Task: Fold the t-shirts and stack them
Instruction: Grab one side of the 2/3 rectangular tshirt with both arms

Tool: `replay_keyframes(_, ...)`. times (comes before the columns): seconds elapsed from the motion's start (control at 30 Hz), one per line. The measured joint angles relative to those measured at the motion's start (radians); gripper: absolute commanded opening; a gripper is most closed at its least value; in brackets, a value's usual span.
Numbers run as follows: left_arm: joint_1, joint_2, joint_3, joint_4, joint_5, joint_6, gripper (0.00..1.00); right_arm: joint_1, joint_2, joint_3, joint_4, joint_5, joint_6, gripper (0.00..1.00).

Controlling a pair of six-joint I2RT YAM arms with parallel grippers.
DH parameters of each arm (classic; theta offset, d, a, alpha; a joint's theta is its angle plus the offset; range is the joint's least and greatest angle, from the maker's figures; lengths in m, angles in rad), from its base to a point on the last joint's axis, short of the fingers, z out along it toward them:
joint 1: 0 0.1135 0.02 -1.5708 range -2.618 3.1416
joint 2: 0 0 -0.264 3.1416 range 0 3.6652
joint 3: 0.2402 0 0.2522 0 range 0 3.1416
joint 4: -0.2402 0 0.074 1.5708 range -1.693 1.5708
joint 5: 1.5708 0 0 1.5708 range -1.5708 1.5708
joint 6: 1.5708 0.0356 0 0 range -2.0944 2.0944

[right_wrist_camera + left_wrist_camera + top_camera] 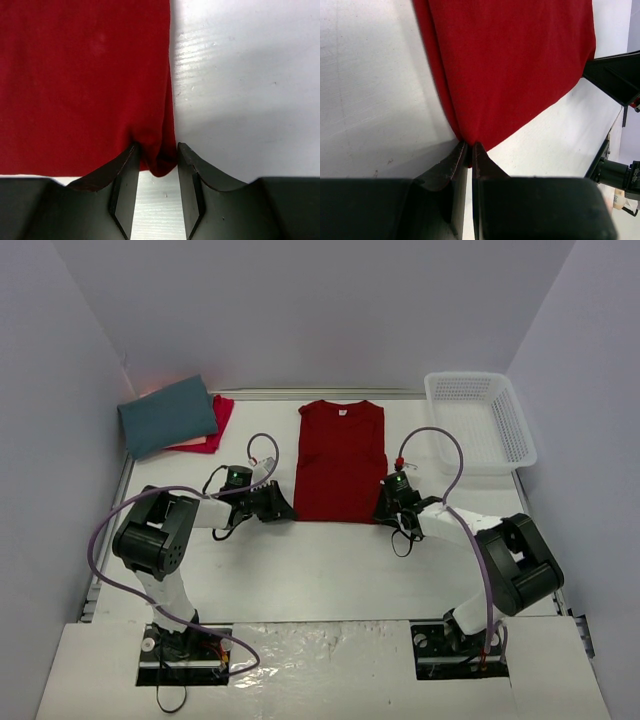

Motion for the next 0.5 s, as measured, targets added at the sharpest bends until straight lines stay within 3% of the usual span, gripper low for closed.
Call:
replay_keyframes(0.13, 0.000, 0.002, 0.000, 0.004, 0.004, 0.000, 0.02, 0.000, 0.010, 0.000, 0.030, 0.000, 0.000, 0.31)
replay_keyframes(0.37, 0.000, 0.004, 0.000, 0.007, 0.007, -0.001, 0.02, 0.000, 0.020, -0.005, 0.055, -0.003, 0.000, 0.06)
replay_keyframes(0.5, 0.000, 0.004, 0.000, 0.007, 0.007, -0.003, 0.02, 0.000, 0.020, -0.007, 0.057, -0.007, 0.002, 0.00)
